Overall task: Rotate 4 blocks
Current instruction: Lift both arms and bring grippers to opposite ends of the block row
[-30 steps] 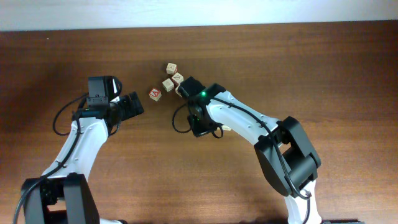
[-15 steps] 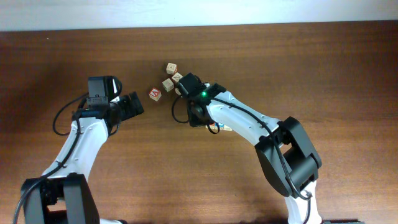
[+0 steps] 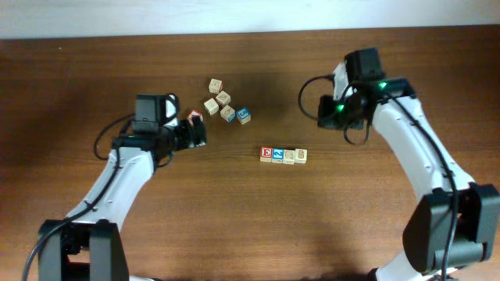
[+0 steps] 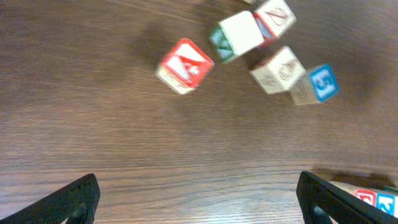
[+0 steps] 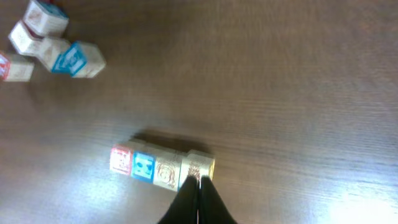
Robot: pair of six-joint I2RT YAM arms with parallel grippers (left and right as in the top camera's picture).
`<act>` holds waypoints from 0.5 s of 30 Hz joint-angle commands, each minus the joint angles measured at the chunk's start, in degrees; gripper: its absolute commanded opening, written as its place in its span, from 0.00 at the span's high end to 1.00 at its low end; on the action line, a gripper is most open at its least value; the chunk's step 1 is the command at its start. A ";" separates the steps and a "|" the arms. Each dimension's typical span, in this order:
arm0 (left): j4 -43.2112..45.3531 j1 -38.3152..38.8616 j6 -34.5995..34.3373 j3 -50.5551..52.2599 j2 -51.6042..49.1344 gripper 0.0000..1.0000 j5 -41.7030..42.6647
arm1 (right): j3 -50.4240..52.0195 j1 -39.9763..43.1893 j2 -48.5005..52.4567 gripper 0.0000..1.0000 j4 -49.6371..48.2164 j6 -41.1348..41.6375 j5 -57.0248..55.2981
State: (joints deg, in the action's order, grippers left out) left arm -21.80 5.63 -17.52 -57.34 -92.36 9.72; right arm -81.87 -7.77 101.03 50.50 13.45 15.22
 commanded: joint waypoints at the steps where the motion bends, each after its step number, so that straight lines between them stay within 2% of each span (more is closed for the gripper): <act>1: 0.44 4.26 0.26 -0.50 0.44 0.01 -2.47 | 11.74 -3.26 -0.15 0.96 -14.99 5.68 -1.95; 3: 0.76 6.40 0.26 -0.46 0.39 0.01 -2.51 | 18.51 -5.33 -0.13 0.96 -23.76 11.06 -3.69; 7: -0.57 6.60 0.28 -0.46 0.37 0.01 -2.03 | 19.19 -6.47 5.20 0.96 -24.79 12.37 -2.05; 15: -0.57 6.60 0.28 -0.46 0.37 0.01 -2.03 | 19.19 -6.58 5.20 0.96 -24.33 9.70 0.90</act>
State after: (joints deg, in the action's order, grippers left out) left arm -22.48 12.01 -17.52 -57.34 -92.36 7.68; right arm -63.13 -13.93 106.04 26.11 24.21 15.16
